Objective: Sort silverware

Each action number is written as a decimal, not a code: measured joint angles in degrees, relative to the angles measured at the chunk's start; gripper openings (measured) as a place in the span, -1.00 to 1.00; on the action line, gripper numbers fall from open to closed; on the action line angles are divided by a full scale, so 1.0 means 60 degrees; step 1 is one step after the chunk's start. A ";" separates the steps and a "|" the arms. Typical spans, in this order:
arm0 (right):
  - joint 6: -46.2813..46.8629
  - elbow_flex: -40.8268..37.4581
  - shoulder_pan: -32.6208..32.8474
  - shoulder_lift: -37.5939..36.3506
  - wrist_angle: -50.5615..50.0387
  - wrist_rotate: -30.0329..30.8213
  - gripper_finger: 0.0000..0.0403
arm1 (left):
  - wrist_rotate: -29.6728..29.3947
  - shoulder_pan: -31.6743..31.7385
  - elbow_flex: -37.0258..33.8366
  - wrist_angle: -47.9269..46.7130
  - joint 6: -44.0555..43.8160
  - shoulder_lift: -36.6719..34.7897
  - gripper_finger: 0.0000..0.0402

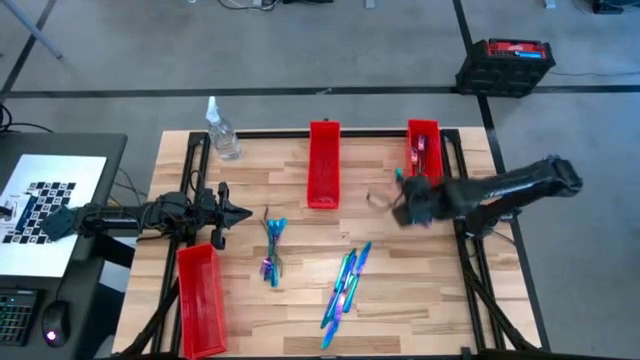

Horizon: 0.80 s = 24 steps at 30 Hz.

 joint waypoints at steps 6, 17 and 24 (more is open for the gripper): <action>-0.2024 0.0011 -0.3101 -0.0606 0.0722 0.0268 -1.00 | 0.0004 0.0001 0.0000 0.0000 0.0000 0.0000 -1.00; -0.4105 -0.0457 -0.6657 0.0482 0.2701 -0.0944 -1.00 | 0.0004 -0.0002 0.0000 0.0000 0.0004 0.0004 -1.00; -0.3994 -0.1353 -0.7210 0.1284 0.2937 -0.1232 -0.97 | 0.0004 0.0002 0.0000 0.0013 0.0004 0.0001 -1.00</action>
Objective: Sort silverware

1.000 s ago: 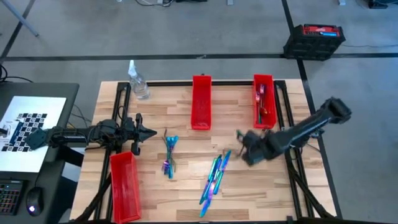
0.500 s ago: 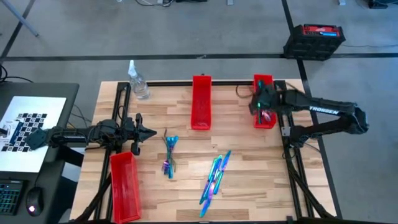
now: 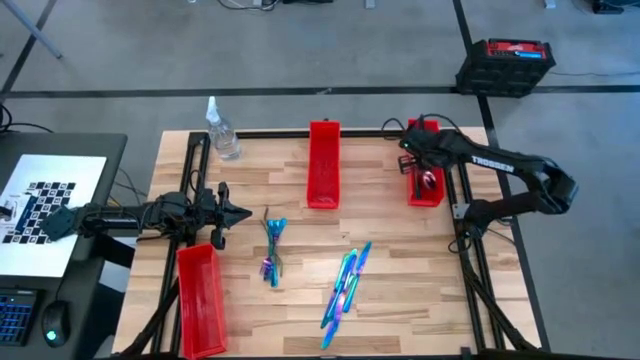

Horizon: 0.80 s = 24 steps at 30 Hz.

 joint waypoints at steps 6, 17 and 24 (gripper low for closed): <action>0.0101 -0.0159 -0.0059 0.0096 0.0238 -0.0009 -0.80 | 0.0000 0.0000 0.0000 0.0005 0.0098 0.0002 -1.00; -0.0657 0.0184 0.0183 -0.0172 -0.0215 -0.0748 -0.43 | -0.0003 -0.0004 0.0000 0.0003 0.0055 -0.0001 -1.00; -0.1022 0.0875 0.2337 -0.1290 0.0124 -0.1381 -0.28 | -0.0004 0.0000 0.0000 0.0034 0.0287 0.0002 -1.00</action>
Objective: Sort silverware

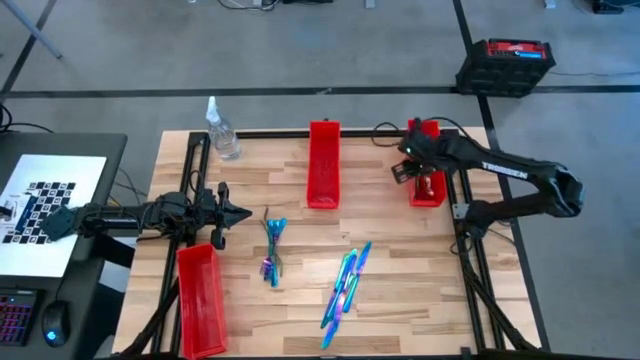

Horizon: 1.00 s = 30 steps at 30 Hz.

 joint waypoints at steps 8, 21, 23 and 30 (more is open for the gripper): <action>0.0874 -0.0095 0.3952 -0.0135 0.1421 -0.0146 -0.23 | 0.0000 -0.0002 0.0000 0.0000 -0.0014 -0.0004 -1.00; 0.2089 -0.0125 0.8268 0.3378 0.4941 -0.0467 -0.24 | -0.0073 0.0000 -0.0007 0.0343 -0.0413 -0.0003 -1.00; 0.2517 -0.0130 0.8600 0.3848 0.5101 -0.0555 -0.25 | -0.0069 -0.0002 -0.0007 0.0395 -0.0653 -0.0004 -1.00; 0.3232 0.0257 0.9166 0.5201 0.6437 -0.0620 -0.24 | 0.0036 0.0000 0.0000 -0.0048 -0.1117 0.0003 -1.00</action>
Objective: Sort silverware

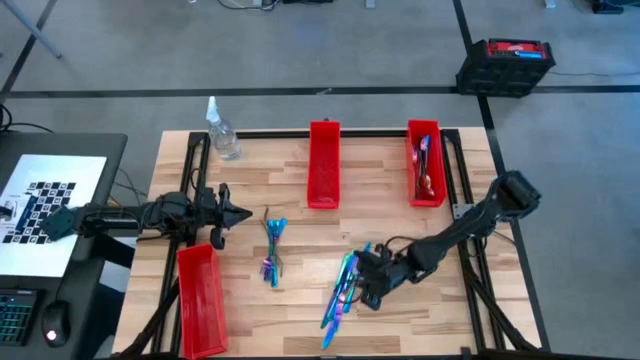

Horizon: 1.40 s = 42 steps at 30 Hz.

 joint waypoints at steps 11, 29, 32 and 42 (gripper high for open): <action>-0.0018 0.1357 -0.0307 0.1972 -0.0812 0.0048 -0.17 | -0.0006 0.0004 0.0000 -0.0043 0.0545 0.0015 -1.00; 0.0233 0.1786 0.0688 0.0329 -0.3379 0.1016 -0.21 | 0.0464 -0.0331 0.1367 0.0004 0.1191 0.1711 -1.00; 0.0645 0.1748 0.0953 0.0256 -0.4277 0.1025 -0.21 | 0.0227 -0.0478 0.2261 -0.0017 0.1450 0.3404 -1.00; 0.0972 0.1216 0.1284 0.0258 -0.4169 0.1811 -0.21 | 0.0162 -0.0859 0.5278 0.0044 0.0159 1.0098 -1.00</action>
